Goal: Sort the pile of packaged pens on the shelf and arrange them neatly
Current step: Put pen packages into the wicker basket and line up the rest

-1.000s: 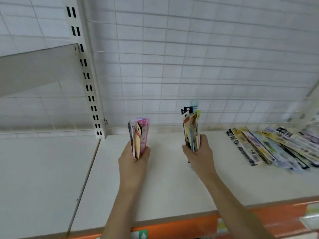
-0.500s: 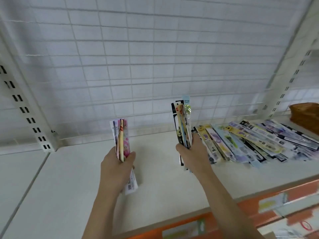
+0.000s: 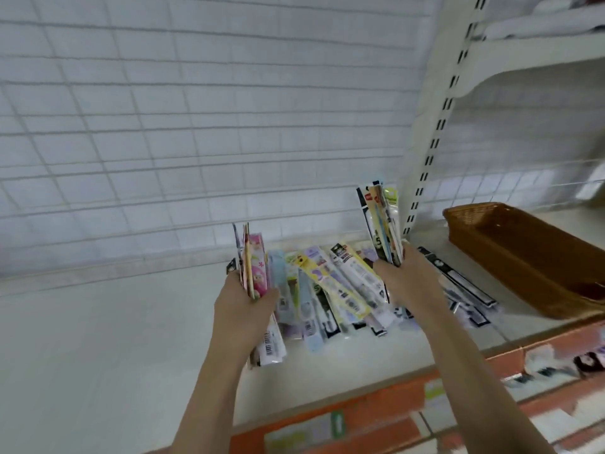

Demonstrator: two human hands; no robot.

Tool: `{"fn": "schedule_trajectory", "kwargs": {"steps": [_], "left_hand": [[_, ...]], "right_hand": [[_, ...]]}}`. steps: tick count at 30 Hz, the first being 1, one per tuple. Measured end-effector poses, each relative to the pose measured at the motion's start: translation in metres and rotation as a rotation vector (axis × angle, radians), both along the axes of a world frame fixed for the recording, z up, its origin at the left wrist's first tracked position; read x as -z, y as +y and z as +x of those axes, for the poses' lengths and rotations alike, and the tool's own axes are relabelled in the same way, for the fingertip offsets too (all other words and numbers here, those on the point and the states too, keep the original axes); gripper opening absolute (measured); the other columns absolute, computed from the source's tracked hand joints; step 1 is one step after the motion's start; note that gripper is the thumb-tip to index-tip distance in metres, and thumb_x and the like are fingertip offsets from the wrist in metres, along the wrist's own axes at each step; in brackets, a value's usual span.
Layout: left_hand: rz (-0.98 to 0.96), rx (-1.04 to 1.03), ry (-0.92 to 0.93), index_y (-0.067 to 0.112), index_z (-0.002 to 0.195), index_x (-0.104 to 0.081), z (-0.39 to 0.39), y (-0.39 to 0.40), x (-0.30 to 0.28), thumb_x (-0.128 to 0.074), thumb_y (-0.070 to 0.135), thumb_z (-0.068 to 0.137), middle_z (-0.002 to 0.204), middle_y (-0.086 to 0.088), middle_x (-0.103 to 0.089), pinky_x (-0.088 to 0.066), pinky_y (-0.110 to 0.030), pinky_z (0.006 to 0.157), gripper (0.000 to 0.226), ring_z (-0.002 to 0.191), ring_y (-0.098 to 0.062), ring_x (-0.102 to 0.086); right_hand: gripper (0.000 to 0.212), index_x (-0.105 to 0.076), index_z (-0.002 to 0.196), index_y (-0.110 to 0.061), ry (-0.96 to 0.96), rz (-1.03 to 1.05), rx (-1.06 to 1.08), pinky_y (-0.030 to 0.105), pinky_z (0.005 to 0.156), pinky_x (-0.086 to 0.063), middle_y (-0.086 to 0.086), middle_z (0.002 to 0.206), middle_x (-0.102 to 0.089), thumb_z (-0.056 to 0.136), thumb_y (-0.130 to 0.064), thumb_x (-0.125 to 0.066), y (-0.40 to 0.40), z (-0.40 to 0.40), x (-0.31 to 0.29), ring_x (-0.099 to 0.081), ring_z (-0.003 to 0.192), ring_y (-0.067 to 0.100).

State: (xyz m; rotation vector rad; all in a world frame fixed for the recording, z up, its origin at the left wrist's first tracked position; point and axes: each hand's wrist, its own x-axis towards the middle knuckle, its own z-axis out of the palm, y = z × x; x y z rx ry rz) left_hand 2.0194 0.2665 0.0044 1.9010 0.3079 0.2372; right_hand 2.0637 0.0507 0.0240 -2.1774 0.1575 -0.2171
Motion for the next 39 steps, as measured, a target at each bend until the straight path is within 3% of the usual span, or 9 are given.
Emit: {"fn": "schedule_trajectory", "kwargs": {"steps": [4,8,16,24,27,30,33,36,39], "left_hand": [[-0.046,0.013,-0.023,0.013,0.109,-0.052,0.005,-0.032,-0.007,-0.057,0.007,0.088,0.083,0.003,-0.062,-0.044,-0.007,0.043,0.022,0.051,0.006,-0.061],[-0.042,-0.015,-0.028,0.015,0.110,-0.048,0.011,-0.042,-0.020,-0.055,0.007,0.090,0.079,0.006,-0.058,-0.041,-0.007,0.040,0.024,0.048,-0.001,-0.059],[-0.023,-0.016,-0.011,0.003,0.080,-0.050,0.023,-0.054,-0.014,-0.060,0.007,0.083,0.068,-0.016,-0.047,-0.038,-0.029,0.055,0.011,0.059,-0.021,-0.045],[-0.143,-0.132,-0.013,0.010,0.078,-0.053,0.038,-0.101,-0.019,-0.064,0.014,0.084,0.065,-0.016,-0.050,-0.037,-0.031,0.058,0.013,0.059,-0.023,-0.048],[-0.224,-0.208,-0.018,0.012,0.059,-0.056,0.038,-0.143,-0.014,-0.062,0.017,0.085,0.056,-0.012,-0.055,-0.037,-0.028,0.053,0.027,0.049,-0.023,-0.048],[-0.290,-0.205,-0.015,0.010,0.061,-0.052,0.039,-0.204,-0.011,-0.059,0.016,0.087,0.041,-0.003,-0.054,-0.040,-0.029,0.050,0.028,0.033,-0.016,-0.049],[-0.276,-0.176,-0.034,0.012,0.062,-0.049,0.042,-0.266,-0.015,-0.056,0.014,0.088,0.034,0.003,-0.051,-0.042,-0.033,0.058,0.027,0.042,-0.017,-0.053],[-0.215,-0.163,-0.088,0.012,0.060,-0.043,0.046,-0.312,-0.023,-0.054,0.011,0.088,0.033,0.004,-0.047,-0.039,-0.033,0.061,0.030,0.049,-0.023,-0.048],[-0.224,-0.181,-0.078,0.010,0.066,-0.045,0.046,-0.338,-0.022,-0.055,0.012,0.087,0.039,0.003,-0.044,-0.037,-0.034,0.061,0.023,0.054,-0.022,-0.043]], "right_hand": [[0.008,-0.048,0.081,-0.009,-0.021,0.134,-0.007,0.018,0.042,-0.038,0.006,0.063,-0.049,0.086,-0.010,-0.054,-0.030,-0.001,0.009,-0.048,0.050,0.015],[0.010,-0.051,0.094,-0.014,-0.001,0.208,-0.020,0.029,0.055,-0.053,0.001,0.074,-0.057,0.086,-0.009,-0.053,-0.036,0.000,0.015,-0.067,0.063,0.014],[0.023,-0.049,0.100,-0.015,-0.034,0.063,-0.045,0.009,0.035,-0.036,0.002,0.072,-0.060,0.081,-0.008,-0.060,-0.059,0.000,0.003,-0.057,0.057,0.017],[0.023,-0.053,0.102,-0.016,-0.032,0.032,-0.100,0.024,0.054,-0.042,0.002,0.085,-0.063,0.082,-0.018,-0.063,-0.119,0.016,-0.021,-0.056,0.067,0.013],[0.013,-0.054,0.091,-0.015,-0.033,0.055,-0.132,0.024,0.047,-0.038,-0.001,0.069,-0.055,0.081,-0.021,-0.061,-0.164,0.025,-0.025,-0.048,0.055,0.012],[0.019,-0.042,0.071,-0.021,-0.022,0.037,-0.189,0.017,0.040,-0.032,-0.005,0.057,-0.043,0.079,-0.018,-0.060,-0.221,0.033,-0.027,-0.039,0.047,0.010],[0.027,-0.038,0.066,-0.019,-0.037,0.003,-0.191,0.016,0.040,-0.033,-0.002,0.057,-0.042,0.081,-0.019,-0.061,-0.276,0.042,-0.032,-0.042,0.048,0.012],[0.022,-0.040,0.075,-0.014,-0.032,-0.028,-0.181,0.025,0.048,-0.034,0.001,0.064,-0.043,0.081,-0.016,-0.061,-0.321,0.058,-0.033,-0.043,0.055,0.015],[0.035,-0.042,0.110,-0.011,0.129,-0.144,-0.192,0.026,0.050,-0.036,0.002,0.079,-0.050,0.083,-0.018,-0.062,-0.350,0.071,-0.027,-0.050,0.065,0.013]]}}
